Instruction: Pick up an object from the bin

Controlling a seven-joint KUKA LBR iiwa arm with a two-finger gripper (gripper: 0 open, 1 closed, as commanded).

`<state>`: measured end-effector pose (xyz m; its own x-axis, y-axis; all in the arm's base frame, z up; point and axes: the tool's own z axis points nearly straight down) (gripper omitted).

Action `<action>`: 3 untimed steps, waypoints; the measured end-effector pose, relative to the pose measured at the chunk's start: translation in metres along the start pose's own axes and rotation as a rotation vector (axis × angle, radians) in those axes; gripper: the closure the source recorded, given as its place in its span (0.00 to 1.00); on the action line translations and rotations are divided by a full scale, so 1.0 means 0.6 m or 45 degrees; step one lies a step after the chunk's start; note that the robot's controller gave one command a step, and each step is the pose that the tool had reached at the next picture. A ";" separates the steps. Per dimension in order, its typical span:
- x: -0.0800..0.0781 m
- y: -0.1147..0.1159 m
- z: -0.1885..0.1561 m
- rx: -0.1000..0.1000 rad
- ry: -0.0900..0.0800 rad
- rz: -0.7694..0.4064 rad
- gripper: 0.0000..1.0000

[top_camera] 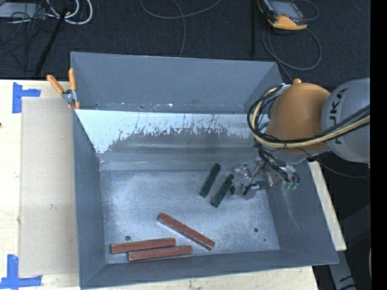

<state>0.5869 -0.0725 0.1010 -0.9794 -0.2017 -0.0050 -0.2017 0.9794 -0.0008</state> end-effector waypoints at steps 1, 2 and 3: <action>0.002 0.000 0.003 -0.001 0.004 0.000 0.00; -0.034 0.057 0.053 -0.002 0.002 -0.044 0.00; -0.036 0.054 0.047 0.001 -0.005 -0.042 1.00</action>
Offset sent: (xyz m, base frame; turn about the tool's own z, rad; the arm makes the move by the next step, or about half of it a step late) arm 0.0000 0.0000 0.0000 0.0000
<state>0.6019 -0.0365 0.0729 -0.9723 -0.2336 -0.0086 -0.2336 0.9723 -0.0021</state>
